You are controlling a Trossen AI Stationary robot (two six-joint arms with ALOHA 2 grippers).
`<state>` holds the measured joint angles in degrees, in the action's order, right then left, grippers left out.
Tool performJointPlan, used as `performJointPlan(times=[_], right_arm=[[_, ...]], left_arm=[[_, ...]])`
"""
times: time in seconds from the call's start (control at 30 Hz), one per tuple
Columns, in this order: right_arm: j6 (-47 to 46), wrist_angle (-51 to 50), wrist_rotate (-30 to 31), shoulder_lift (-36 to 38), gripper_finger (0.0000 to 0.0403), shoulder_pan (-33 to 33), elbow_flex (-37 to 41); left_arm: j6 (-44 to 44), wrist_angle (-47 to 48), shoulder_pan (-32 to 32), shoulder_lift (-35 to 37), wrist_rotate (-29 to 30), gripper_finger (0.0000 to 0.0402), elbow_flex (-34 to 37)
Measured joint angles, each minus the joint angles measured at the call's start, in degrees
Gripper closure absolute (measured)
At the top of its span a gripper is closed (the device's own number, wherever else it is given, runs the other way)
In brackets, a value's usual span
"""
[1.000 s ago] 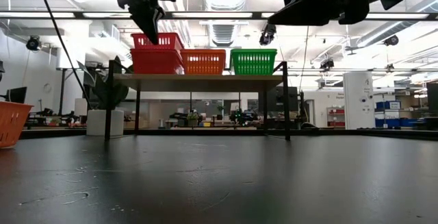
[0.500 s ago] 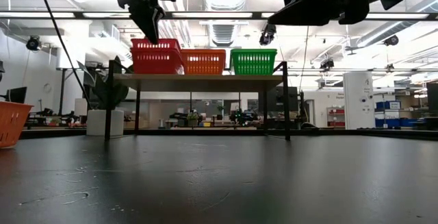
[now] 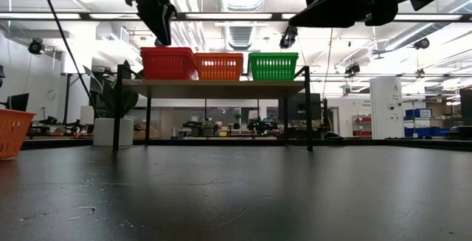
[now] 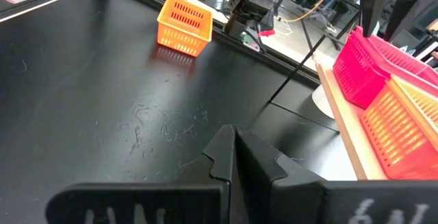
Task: Stack baskets on shelf by color
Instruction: Stack the green basket on top of the other green basket on the shelf
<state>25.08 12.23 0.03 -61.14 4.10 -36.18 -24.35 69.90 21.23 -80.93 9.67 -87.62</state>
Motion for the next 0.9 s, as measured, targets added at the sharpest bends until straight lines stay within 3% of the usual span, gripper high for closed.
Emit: performJointPlan(times=[0.27,0.43,0.67,0.9], right_arm=[[-1.1,0.0,0.0,0.0,0.0394,0.0,0.0],[-3.0,0.0,0.0,0.0,0.0394,0.0,0.0],[-4.1,0.4,0.0,0.0,0.0394,1.3,0.2],[-2.6,6.9,0.0,0.0,0.0394,5.3,2.6]], left_arm=[[1.4,-1.9,-4.0,2.6,0.0,0.0292,-0.1],[4.6,-7.7,-10.5,4.6,0.0,0.0292,0.0],[4.4,-25.7,-23.6,7.6,0.1,0.0292,6.3],[4.4,-43.0,-31.9,9.9,1.2,0.0292,17.5]])
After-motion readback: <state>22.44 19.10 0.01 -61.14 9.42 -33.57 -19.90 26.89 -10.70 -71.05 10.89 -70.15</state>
